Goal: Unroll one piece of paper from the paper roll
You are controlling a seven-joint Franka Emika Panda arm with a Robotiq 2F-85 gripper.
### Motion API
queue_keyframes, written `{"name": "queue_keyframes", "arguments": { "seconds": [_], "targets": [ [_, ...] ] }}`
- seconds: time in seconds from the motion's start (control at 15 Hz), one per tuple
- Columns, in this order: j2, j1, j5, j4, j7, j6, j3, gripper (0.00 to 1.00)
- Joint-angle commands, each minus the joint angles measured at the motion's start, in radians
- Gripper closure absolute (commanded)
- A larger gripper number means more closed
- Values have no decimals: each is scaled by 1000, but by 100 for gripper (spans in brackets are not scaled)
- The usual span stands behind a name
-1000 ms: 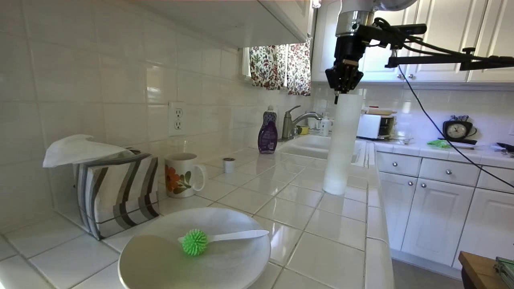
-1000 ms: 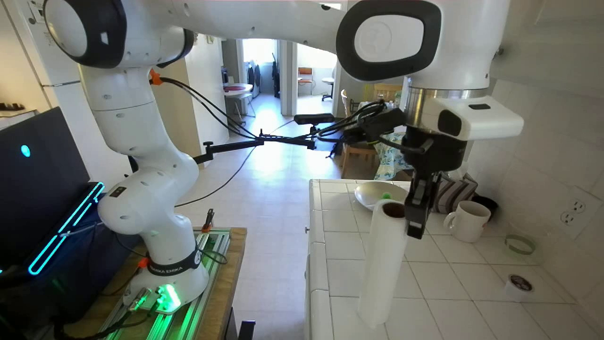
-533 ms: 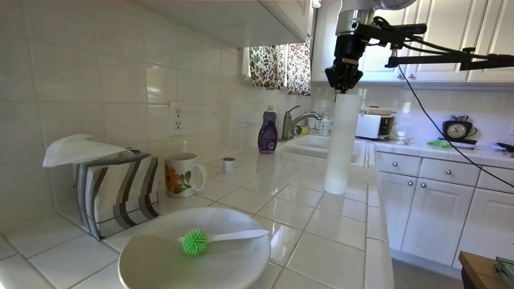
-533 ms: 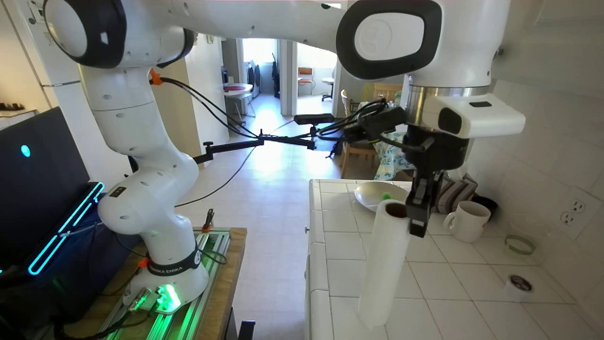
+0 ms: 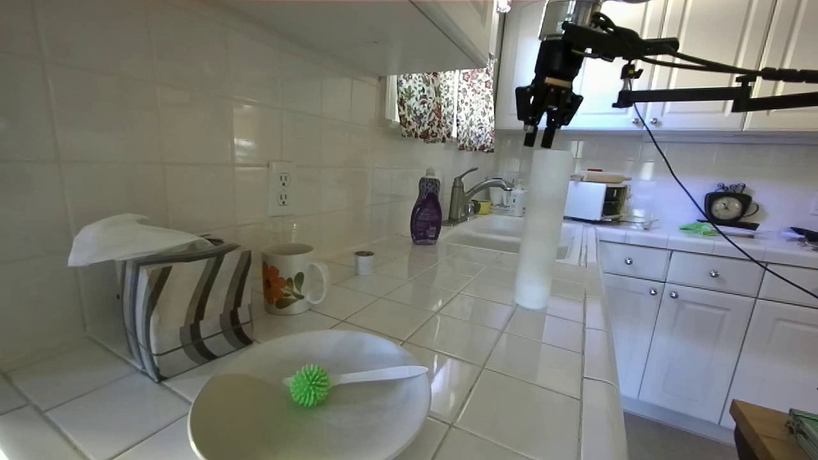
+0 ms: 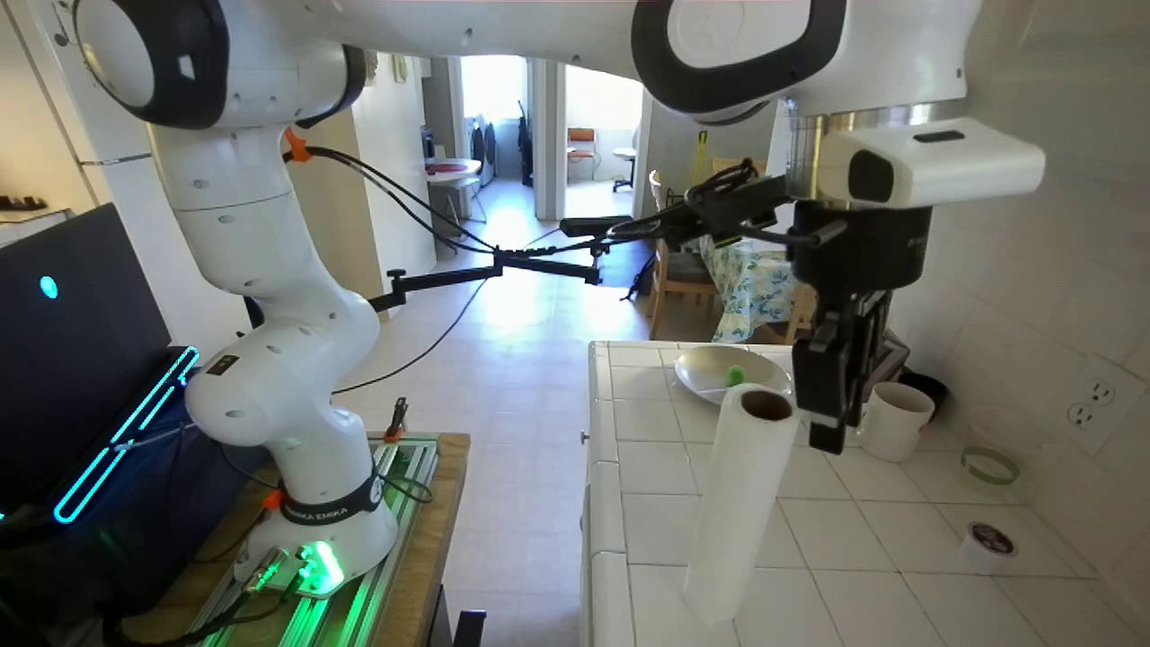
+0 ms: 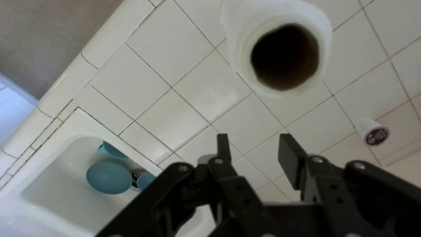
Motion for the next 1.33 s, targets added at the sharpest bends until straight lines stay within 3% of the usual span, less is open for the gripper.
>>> {"name": "queue_keyframes", "arguments": {
  "seconds": [0.0,0.2,0.27,0.6,0.87,1.13,1.2,1.27],
  "targets": [
    [-39,-28,-33,19,63,5,-13,26],
    [-86,-44,-31,3,31,-49,-20,4],
    [-105,-45,-18,-7,-7,-62,-24,1],
    [-182,-38,29,-31,-268,-147,-56,0],
    [-208,-31,0,-16,-493,-280,-77,0],
    [-240,-1,36,-33,-692,-292,-89,0],
    [-204,-20,5,0,-612,-291,-79,0],
    [-208,-13,9,-1,-643,-291,-80,0]
  ]
}}
